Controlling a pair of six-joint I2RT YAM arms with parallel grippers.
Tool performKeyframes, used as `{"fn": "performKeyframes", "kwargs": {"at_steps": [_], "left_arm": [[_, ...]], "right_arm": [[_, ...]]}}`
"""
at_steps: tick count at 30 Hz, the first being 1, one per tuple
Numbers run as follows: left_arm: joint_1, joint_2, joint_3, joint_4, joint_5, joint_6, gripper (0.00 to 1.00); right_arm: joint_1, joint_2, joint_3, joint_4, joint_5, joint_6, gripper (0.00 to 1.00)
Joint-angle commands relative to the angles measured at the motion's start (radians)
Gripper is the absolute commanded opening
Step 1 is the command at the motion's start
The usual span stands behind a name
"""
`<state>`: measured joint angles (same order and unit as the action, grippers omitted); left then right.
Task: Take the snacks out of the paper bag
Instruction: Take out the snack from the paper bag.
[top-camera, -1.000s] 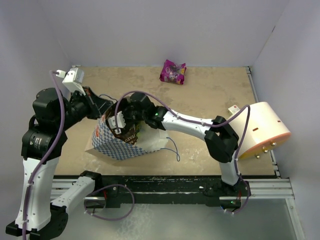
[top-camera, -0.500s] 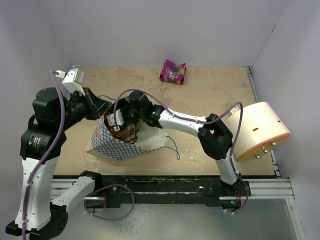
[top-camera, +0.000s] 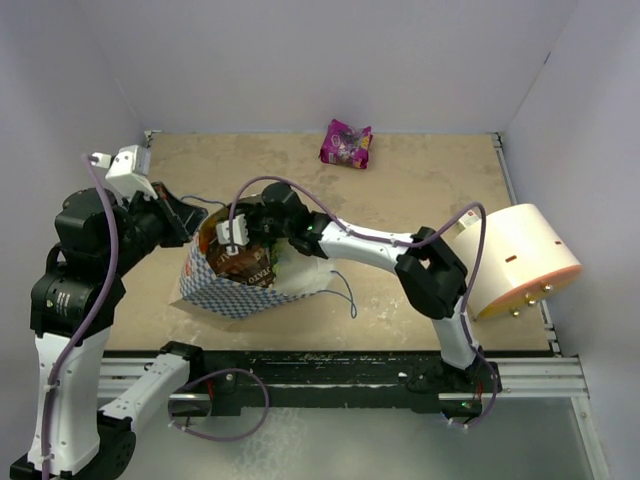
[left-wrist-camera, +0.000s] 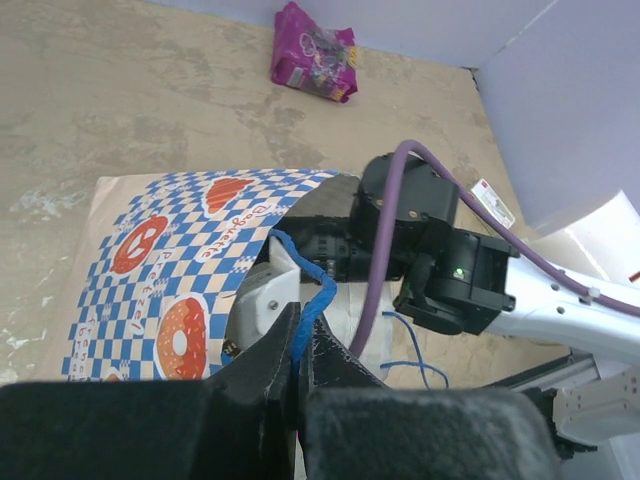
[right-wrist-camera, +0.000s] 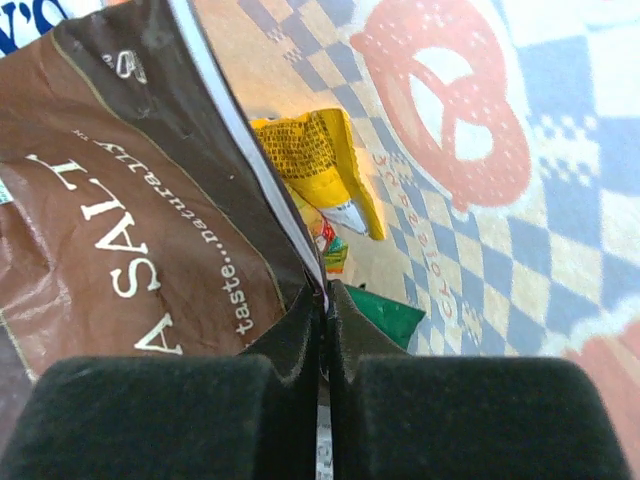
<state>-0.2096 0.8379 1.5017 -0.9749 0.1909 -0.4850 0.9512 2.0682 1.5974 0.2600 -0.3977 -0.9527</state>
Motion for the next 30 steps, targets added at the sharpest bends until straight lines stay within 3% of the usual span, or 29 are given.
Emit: {"fn": "performKeyframes", "kwargs": {"at_steps": [1, 16, 22, 30], "left_arm": [[-0.001, -0.032, 0.043, 0.03, -0.09, -0.05, 0.0], [-0.001, -0.034, 0.035, 0.029, -0.191, -0.061, 0.0], [-0.001, -0.025, 0.037, 0.014, -0.2, -0.045, 0.0], [-0.001, -0.024, -0.009, 0.025, -0.207, -0.053, 0.0]], "right_arm": [[-0.003, -0.145, -0.052, 0.089, 0.042, 0.113, 0.0], [0.004, -0.429, -0.1, -0.069, 0.059, 0.332, 0.0], [0.004, -0.567, -0.087, -0.12, 0.176, 0.422, 0.0], [0.004, -0.718, 0.052, -0.211, 0.394, 0.562, 0.0]]}}
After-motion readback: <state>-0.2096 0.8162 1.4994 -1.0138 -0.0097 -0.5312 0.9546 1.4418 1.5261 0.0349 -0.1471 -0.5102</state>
